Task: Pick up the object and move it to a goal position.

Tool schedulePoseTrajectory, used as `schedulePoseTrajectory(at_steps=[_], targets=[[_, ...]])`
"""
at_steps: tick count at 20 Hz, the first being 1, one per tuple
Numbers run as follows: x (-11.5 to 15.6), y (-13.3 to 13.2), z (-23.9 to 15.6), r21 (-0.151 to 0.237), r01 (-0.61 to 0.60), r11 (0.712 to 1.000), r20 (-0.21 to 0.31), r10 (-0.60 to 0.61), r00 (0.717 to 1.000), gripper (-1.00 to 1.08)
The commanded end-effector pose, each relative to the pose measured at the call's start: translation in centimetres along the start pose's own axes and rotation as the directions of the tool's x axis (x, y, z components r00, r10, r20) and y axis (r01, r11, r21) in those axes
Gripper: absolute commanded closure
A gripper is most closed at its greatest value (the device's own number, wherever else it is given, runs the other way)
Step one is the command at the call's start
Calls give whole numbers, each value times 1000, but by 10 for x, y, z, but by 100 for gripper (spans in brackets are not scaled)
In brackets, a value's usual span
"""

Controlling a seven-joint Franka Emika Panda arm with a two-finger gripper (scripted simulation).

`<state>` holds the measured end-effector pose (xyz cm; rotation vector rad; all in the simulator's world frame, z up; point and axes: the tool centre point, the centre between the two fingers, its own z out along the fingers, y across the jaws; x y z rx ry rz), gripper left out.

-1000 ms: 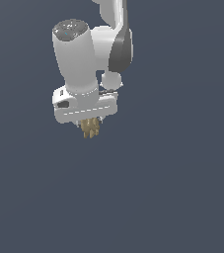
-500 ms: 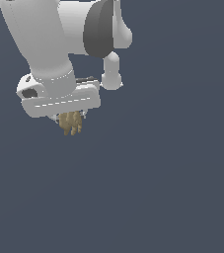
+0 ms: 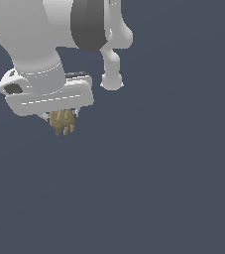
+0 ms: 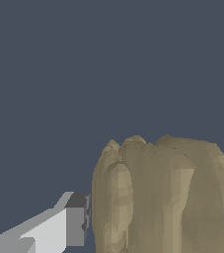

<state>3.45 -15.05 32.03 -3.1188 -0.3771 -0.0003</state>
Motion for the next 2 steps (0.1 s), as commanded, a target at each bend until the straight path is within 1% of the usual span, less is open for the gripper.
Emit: schedulePoseTrajectory(at_steps=[1,2], targets=[[1,1,-1,0,1,1000,0,-1,1000,108],[1,1,-1,0,1,1000,0,-1,1000,108]])
